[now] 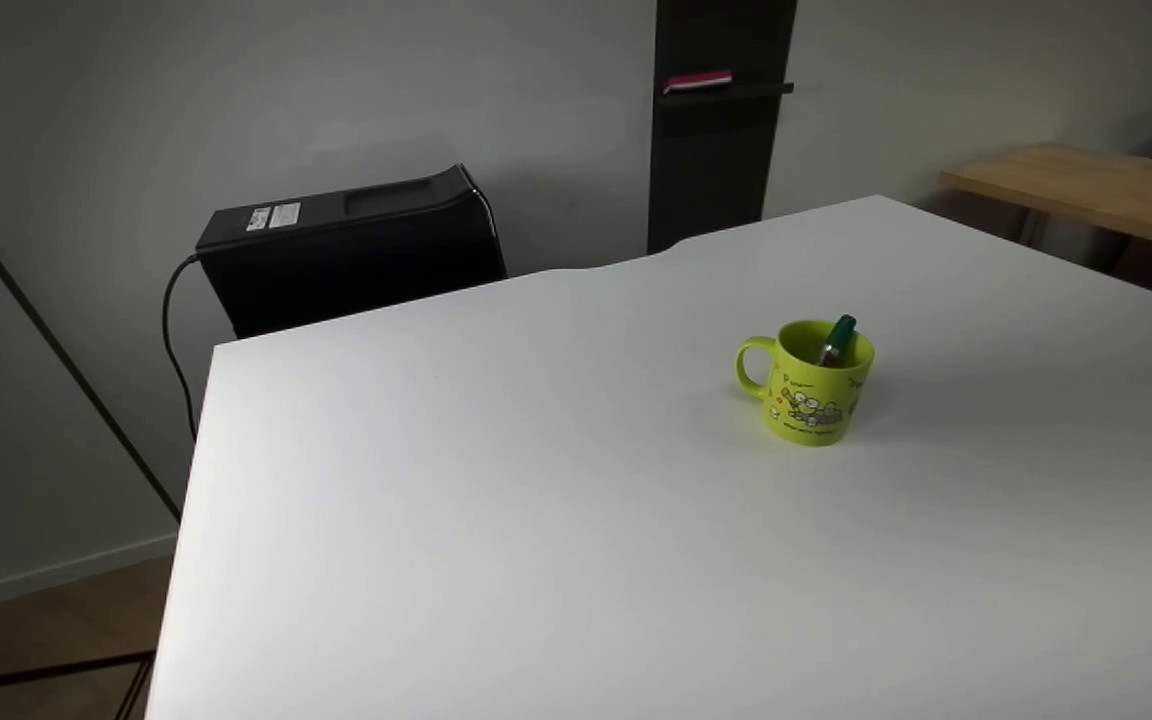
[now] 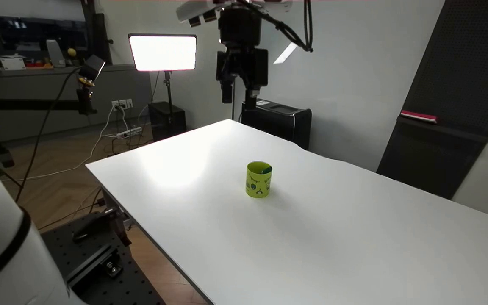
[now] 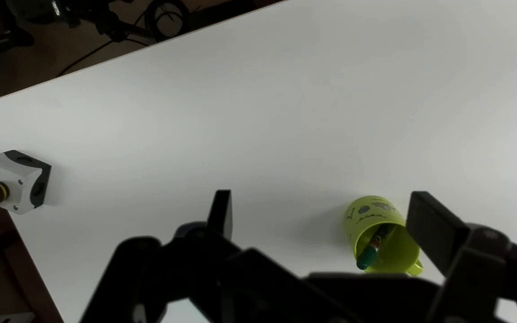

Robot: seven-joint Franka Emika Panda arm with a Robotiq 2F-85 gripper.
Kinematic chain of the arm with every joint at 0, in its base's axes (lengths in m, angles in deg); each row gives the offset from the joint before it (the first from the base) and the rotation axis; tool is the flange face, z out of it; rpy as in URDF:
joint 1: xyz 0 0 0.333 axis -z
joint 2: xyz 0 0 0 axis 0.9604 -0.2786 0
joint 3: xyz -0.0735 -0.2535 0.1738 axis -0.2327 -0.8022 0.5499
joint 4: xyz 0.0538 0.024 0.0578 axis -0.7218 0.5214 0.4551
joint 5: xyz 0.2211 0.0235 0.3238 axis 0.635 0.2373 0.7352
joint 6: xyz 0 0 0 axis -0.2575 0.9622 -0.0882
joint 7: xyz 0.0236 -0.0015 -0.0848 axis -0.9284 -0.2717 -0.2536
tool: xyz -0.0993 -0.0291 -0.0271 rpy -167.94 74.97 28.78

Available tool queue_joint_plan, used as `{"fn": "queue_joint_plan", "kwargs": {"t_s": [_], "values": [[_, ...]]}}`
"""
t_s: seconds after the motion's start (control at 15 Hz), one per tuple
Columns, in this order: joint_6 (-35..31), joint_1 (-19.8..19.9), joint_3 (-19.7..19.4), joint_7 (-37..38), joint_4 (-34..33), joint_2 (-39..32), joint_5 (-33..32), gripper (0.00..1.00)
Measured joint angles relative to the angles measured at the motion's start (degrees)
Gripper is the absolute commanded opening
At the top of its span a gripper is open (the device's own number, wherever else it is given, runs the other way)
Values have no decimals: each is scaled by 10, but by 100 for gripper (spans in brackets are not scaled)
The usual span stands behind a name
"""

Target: Pick the marker from the cup and put it on the table

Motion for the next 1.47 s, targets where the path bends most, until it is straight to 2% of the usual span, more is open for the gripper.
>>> {"fn": "queue_joint_plan", "kwargs": {"t_s": [0.33, 0.67, 1.0, 1.47], "values": [[-88, 15, -32, -13, -15, -75, -8, 100], [-149, 16, -49, -22, -64, -166, -7, 100], [-166, 9, -51, -22, -132, -251, -6, 100], [-166, -27, -50, -22, -219, -341, 16, 100]]}}
